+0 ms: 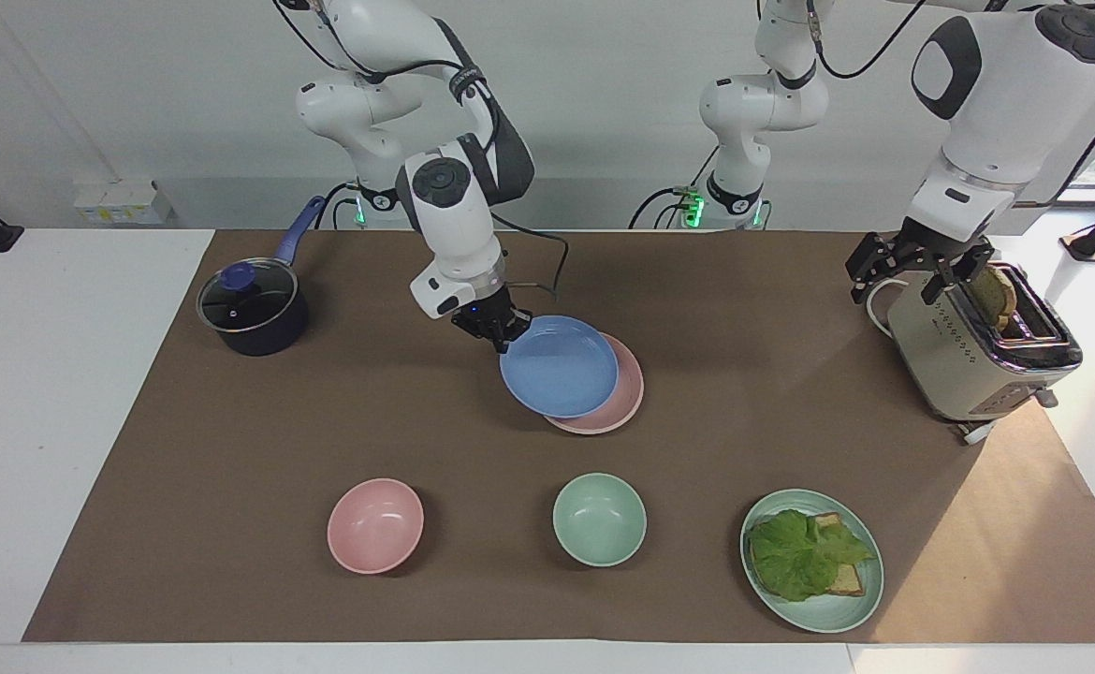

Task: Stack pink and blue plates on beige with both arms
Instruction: 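Carry the blue plate with the right gripper over the pink plate, then lower the blue plate onto the pink plate and open the right gripper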

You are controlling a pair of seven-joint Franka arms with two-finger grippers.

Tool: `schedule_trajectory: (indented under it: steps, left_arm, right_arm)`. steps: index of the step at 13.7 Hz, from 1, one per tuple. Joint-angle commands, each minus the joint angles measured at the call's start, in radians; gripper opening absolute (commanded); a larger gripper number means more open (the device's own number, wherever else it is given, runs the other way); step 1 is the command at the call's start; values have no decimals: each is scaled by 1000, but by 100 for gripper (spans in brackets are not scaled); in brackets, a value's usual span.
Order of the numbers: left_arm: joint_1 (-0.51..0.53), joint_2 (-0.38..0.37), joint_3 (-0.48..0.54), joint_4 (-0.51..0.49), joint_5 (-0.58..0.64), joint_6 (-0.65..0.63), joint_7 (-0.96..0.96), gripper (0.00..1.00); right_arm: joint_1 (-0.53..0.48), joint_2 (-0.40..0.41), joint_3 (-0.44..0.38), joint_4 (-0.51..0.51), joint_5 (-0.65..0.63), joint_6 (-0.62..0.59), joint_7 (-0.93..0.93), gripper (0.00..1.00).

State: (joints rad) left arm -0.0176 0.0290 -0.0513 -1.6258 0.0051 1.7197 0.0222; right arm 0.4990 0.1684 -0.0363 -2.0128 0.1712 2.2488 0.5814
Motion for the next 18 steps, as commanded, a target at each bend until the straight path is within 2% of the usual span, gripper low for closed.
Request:
schedule_trajectory:
  steps: [1,4,6,13,15,16,18]
  left_arm:
    - [11,-6,-6,14,15,-23,15,100]
    - [11,-6,-6,14,15,-23,15,100]
    - [11,-6,-6,14,15,-23,15,100]
    - [11,-6,-6,14,15,-23,15,100]
    - [11,-6,-6,14,15,-23,15,100]
    - [11,-6,-6,14,15,-23,15,100]
    - [11,-6,-6,14,15,-23,15,100]
  right_arm:
    - [15,32,3,3,27,49,35,0]
    - [18,65,9,17,43,87,57,0]
    - [29,79,16,32,121,101,57,0]
    - [36,74,16,20,122,78,48,0]
    - [36,71,16,17,122,59,49,15]
    - [33,71,15,19,122,45,48,26]
    - [29,71,15,22,120,35,51,76]
